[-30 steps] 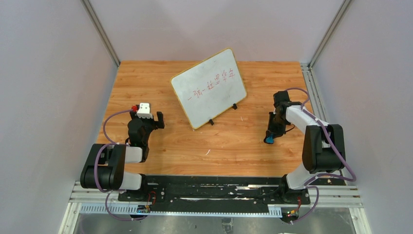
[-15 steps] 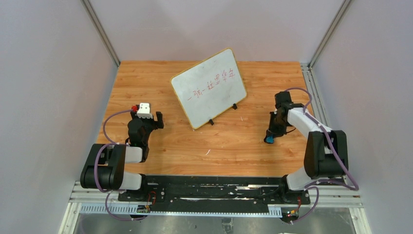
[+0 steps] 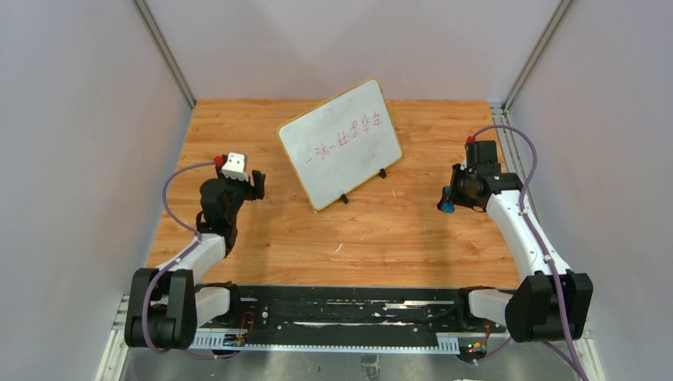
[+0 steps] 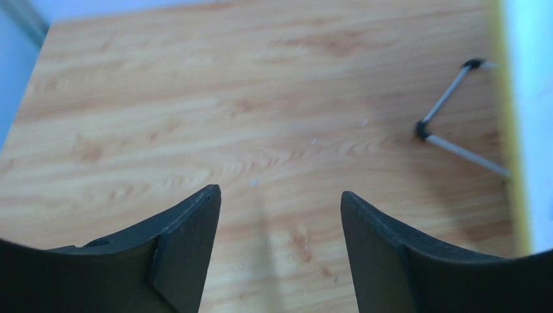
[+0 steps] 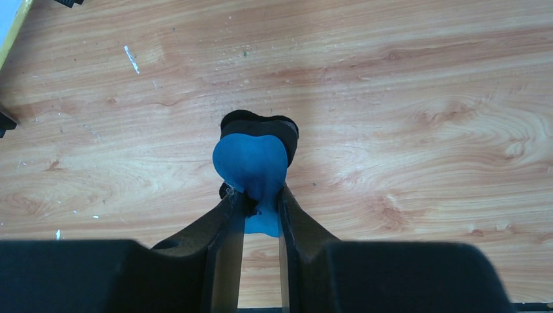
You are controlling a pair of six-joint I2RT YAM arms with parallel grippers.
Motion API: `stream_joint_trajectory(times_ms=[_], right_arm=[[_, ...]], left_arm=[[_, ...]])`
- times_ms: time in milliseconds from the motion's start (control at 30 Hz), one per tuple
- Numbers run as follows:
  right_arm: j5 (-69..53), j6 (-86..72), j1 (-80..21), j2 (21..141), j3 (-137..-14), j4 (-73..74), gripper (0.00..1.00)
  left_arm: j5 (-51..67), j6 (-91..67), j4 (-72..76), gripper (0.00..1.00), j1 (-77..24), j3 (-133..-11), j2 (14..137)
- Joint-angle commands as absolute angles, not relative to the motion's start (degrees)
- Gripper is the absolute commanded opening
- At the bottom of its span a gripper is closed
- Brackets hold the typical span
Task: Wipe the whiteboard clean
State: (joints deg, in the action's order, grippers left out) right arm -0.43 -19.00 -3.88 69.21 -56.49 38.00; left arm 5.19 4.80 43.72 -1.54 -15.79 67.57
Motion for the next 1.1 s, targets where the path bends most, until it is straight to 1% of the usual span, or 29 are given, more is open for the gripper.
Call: stream_joint_trajectory(times_ms=[0, 33, 100, 167, 267, 433, 500, 667, 833, 1067], right_arm=[[-0.54, -18.53, -4.39, 69.4, -57.46, 39.32, 0.01], [-0.95, -18.5, -4.39, 69.55, -57.21, 38.96, 0.0], [-1.57, -18.63, -4.37, 69.74, -56.95, 38.45, 0.01], [-2.18, -18.71, -4.35, 69.57, -56.76, 38.03, 0.0], [-2.76, -18.61, -4.39, 69.1, -56.76, 37.57, 0.01], [-2.8, -18.19, -4.39, 68.39, -57.12, 37.39, 0.01], [-2.88, -18.18, -4.4, 68.29, -57.08, 37.08, 0.0], [-3.64, -18.24, -4.39, 69.03, -56.87, 36.22, 0.01], [-3.94, -18.13, -4.39, 69.86, -56.98, 35.43, 0.0], [-3.87, -17.68, -4.39, 69.99, -57.64, 35.42, 0.01]], left_arm=[[23.24, 7.25, 21.64, 0.72, 2.5, -25.52, 61.16], [29.18, 5.59, 20.99, 0.72, 4.76, -26.7, 60.89], [37.75, 2.91, 19.14, 0.68, 7.85, -30.03, 61.87], [44.55, 0.19, 18.03, 0.63, 9.8, -33.29, 64.44], [50.63, -4.81, 19.02, 0.59, 11.47, -36.77, 69.52], [58.03, -14.4, 25.86, 0.61, 11.52, -38.81, 74.97], [58.28, -15.21, 26.36, 0.6, 11.41, -40.12, 76.75], [54.41, -16.15, 26.62, 0.59, 10.65, -42.23, 78.13], [50.13, -15.4, 26.72, 0.6, 6.72, -43.39, 77.78], [48.78, -15.19, 26.65, 0.6, 3.21, -47.07, 81.97]])
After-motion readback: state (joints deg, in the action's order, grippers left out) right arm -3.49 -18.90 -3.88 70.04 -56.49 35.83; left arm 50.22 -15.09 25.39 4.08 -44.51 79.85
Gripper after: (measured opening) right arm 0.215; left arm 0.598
